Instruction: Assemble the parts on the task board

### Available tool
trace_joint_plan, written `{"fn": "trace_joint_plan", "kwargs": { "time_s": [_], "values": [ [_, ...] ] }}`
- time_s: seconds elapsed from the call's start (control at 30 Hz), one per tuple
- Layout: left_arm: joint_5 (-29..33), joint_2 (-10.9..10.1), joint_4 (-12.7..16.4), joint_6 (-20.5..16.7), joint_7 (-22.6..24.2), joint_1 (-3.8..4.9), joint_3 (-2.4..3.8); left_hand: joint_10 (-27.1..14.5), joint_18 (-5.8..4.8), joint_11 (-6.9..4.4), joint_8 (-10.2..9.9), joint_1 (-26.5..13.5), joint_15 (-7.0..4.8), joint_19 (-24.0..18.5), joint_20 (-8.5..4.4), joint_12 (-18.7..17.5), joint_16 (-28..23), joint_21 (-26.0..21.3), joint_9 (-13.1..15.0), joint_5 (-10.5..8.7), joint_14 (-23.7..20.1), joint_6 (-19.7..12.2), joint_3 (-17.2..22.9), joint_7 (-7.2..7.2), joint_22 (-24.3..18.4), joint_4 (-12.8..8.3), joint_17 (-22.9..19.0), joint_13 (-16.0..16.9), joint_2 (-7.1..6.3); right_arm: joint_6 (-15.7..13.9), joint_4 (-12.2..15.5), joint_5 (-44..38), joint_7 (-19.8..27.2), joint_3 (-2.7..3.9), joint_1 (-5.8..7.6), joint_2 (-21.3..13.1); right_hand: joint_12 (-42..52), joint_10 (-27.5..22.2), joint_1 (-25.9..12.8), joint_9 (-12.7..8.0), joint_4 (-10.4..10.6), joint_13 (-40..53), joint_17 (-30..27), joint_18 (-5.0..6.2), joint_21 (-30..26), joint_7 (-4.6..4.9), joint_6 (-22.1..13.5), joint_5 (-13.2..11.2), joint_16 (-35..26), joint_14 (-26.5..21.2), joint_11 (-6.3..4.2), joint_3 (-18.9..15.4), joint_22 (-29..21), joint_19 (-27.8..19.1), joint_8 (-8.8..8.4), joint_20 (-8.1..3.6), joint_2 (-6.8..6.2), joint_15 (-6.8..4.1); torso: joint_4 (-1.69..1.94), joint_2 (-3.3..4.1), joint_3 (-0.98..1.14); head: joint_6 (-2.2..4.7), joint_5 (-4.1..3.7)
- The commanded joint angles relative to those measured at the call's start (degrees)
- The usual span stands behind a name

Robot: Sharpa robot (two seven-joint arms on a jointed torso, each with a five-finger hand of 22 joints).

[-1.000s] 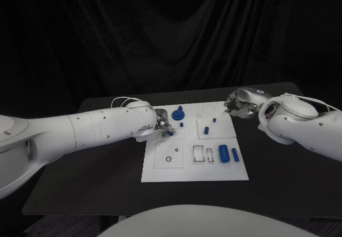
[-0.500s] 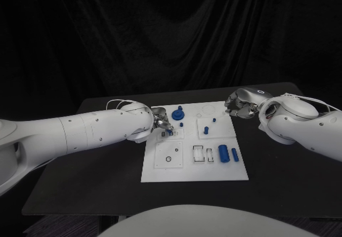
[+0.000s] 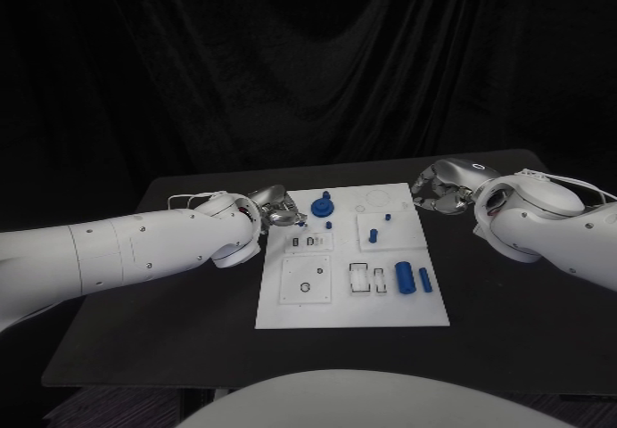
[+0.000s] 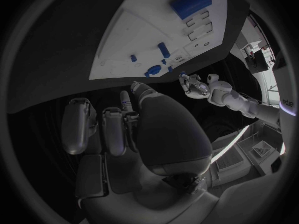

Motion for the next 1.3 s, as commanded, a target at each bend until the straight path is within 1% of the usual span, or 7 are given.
{"fn": "trace_joint_plan", "kwargs": {
  "time_s": [0.03,0.17,0.23,0.33,0.57,1.1,1.3],
  "values": [
    [0.1,-0.7,1.2,-11.4,4.3,-0.93,0.03,6.1,0.14,-0.26,0.6,-0.3,-0.34,0.4,-0.09,0.1,0.1,0.3,1.6,-1.88,5.9,-0.2,0.4,0.09,9.1,0.4,15.1,15.0,0.47,-0.6,0.1,0.4,-1.1,0.04,-0.12,-0.2,-0.3,1.5,-0.2,-0.1,0.0,10.4,1.7,0.54,-0.4,0.21,-0.3,0.3,-0.2,2.7,0.28,0.2,10.2,-0.3,-0.27,0.19,-0.18,0.26,0.02,-0.16,0.17,-0.01,0.36],
    [0.1,-1.3,1.7,-14.9,4.6,-2.59,0.03,6.1,0.1,-0.24,1.0,-0.8,-0.32,0.5,-0.06,0.1,0.1,0.6,1.6,-1.9,5.9,-0.3,-2.1,0.14,9.1,3.3,15.1,15.0,0.0,-0.8,0.2,0.4,-1.4,0.04,-0.11,-0.3,-0.4,1.4,-0.2,-0.2,0.0,10.3,1.6,0.55,-0.4,0.22,-0.5,0.3,-0.2,2.7,0.24,0.2,10.2,-0.3,-0.41,0.18,-0.25,0.24,-0.02,-0.22,0.28,-0.01,0.5],
    [0.1,-1.3,1.7,-16.3,4.7,-3.63,0.03,6.1,0.11,-0.24,1.1,-0.6,-0.34,0.6,-0.1,0.1,0.1,0.6,1.5,-1.09,5.9,-0.3,-3.4,0.12,9.1,4.6,15.1,15.0,-0.27,-1.0,0.2,0.5,-1.5,0.04,-0.11,-0.3,-0.4,1.4,-0.2,-0.2,0.0,10.3,1.6,0.55,-0.4,0.22,-0.5,0.3,-0.2,2.7,0.24,0.2,10.2,-0.3,-0.41,0.18,-0.25,0.24,-0.01,-0.15,0.22,-0.01,0.51],
    [0.1,-1.0,1.3,-18.0,4.8,-5.14,0.03,6.1,0.08,-0.27,1.2,-0.3,-0.38,0.6,-0.13,0.1,0.1,0.8,1.4,-0.41,5.9,-0.3,-4.3,0.1,9.2,5.4,15.1,15.0,-0.44,-1.1,0.3,0.5,-1.5,0.04,-0.1,-0.3,-0.4,1.4,-0.3,-0.3,0.0,10.4,1.5,0.57,-0.5,0.21,-0.6,0.3,-0.3,2.7,0.22,0.2,10.2,-0.3,-0.46,0.18,-0.27,0.23,0.02,-0.16,0.25,-0.01,0.47],
    [0.1,0.0,0.0,-20.9,5.9,-7.39,0.03,6.1,-0.04,-0.39,1.3,0.1,-0.51,1.0,-0.25,0.1,0.1,1.5,1.0,-0.54,5.9,0.2,-6.2,-0.02,9.3,7.3,15.1,15.0,-0.7,-1.3,0.5,0.5,-1.6,0.04,-0.1,-0.5,-0.4,1.3,-0.3,-0.3,0.0,10.3,1.5,0.57,-0.5,0.21,-0.7,0.3,-0.3,2.7,0.21,0.3,10.2,-0.3,-0.5,0.18,-0.28,0.22,0.03,-0.01,0.02,-0.01,0.13],
    [0.1,2.3,-1.3,-17.5,3.0,-8.16,0.04,6.1,-0.11,-0.51,1.1,0.6,-0.64,1.2,-0.39,0.1,0.1,1.9,0.4,-1.22,5.9,0.8,-8.2,-0.12,9.4,9.4,15.1,15.0,-0.76,-1.1,0.6,0.5,-1.7,0.04,-0.1,-0.5,-0.4,1.3,-0.3,-0.3,0.0,10.3,1.5,0.58,-0.5,0.19,-0.7,0.3,-0.3,2.6,0.19,0.3,10.2,-0.4,-0.52,0.17,-0.27,0.21,-0.03,-0.04,0.15,-0.01,0.36],
    [0.1,3.1,-2.1,-16.2,2.2,-8.35,0.04,6.1,-0.1,-0.5,1.0,0.6,-0.65,1.2,-0.41,0.1,0.1,1.8,0.2,-1.67,5.9,0.8,-9.0,-0.1,9.4,10.3,15.1,15.0,-0.72,-1.1,0.5,0.5,-1.7,0.04,-0.1,-0.4,-0.4,1.3,-0.3,-0.3,0.0,10.3,1.5,0.58,-0.5,0.19,-0.7,0.3,-0.3,2.6,0.19,0.3,10.2,-0.4,-0.52,0.17,-0.27,0.21,-0.13,-0.03,0.09,-0.01,0.29]
  ]
}}
